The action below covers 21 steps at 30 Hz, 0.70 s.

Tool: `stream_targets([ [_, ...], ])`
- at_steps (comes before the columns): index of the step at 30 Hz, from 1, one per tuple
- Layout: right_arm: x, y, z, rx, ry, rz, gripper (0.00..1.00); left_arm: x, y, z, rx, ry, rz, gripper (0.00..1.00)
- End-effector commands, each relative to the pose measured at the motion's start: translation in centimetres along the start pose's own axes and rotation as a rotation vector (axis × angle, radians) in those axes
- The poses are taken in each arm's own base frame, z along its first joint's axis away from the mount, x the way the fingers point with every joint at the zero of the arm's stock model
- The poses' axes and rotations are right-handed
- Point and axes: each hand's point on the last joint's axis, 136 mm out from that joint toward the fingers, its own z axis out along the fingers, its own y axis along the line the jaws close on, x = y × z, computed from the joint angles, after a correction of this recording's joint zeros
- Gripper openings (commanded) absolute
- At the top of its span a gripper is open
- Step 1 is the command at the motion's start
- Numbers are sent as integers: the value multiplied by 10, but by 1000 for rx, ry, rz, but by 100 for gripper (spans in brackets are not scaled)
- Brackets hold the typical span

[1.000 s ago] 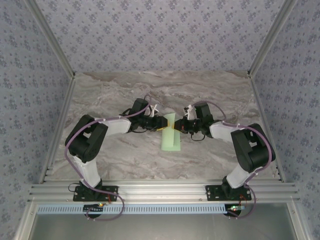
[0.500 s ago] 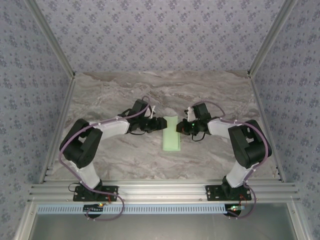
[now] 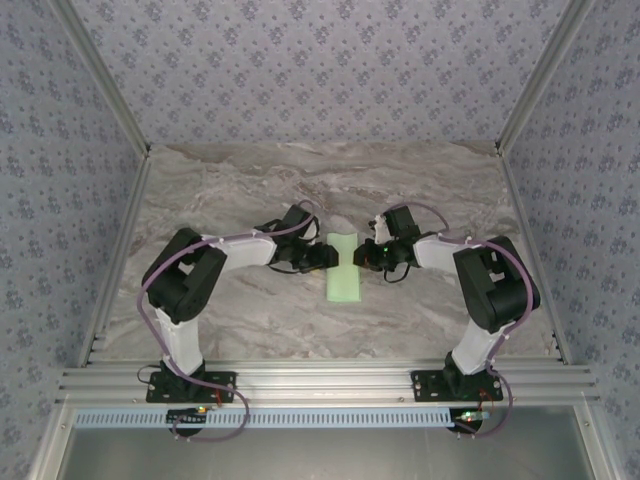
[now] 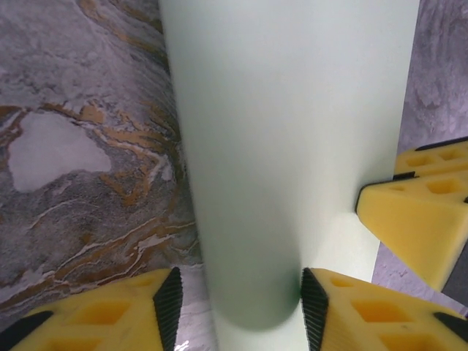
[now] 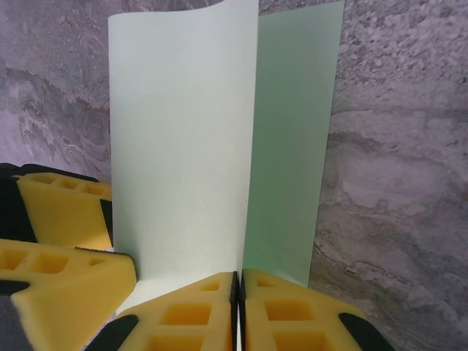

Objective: Fold a paper plane with a square sheet of paper (fold left side to right side)
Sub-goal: First fold in half a square sheet of paper at the center of the table.

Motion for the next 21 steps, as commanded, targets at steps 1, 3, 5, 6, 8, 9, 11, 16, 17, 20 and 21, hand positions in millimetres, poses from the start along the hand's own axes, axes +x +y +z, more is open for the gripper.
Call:
stream_targets([
  [1,-7,-1,-3,20,-14,-19,15,2,7,5,-54,17,-4,42],
  [3,-12,2,-12,27,-46,-36,24,3,9,7,-64,24,-5,39],
  [5,-15,3,-22,50,-84,-54,35,5,8,9,-65,32,-2,39],
  [6,-16,3,-29,70,-102,-65,39,6,9,10,-69,37,-1,39],
  [8,-16,-1,-40,119,-128,-83,44,7,9,11,-79,42,2,39],
  [9,-16,-4,-47,147,-142,-91,45,7,10,12,-89,45,2,40],
  [11,-15,-8,-58,188,-161,-101,47,8,12,12,-106,48,0,41],
  [16,-11,-14,-78,238,-202,-114,51,10,12,14,-130,60,8,43],
  [17,-10,-16,-81,247,-204,-113,51,11,12,15,-135,65,11,44],
  [20,-7,-21,-85,257,-206,-106,51,13,11,17,-146,74,18,45],
  [21,-7,-22,-87,258,-208,-104,51,13,12,18,-153,76,19,46],
])
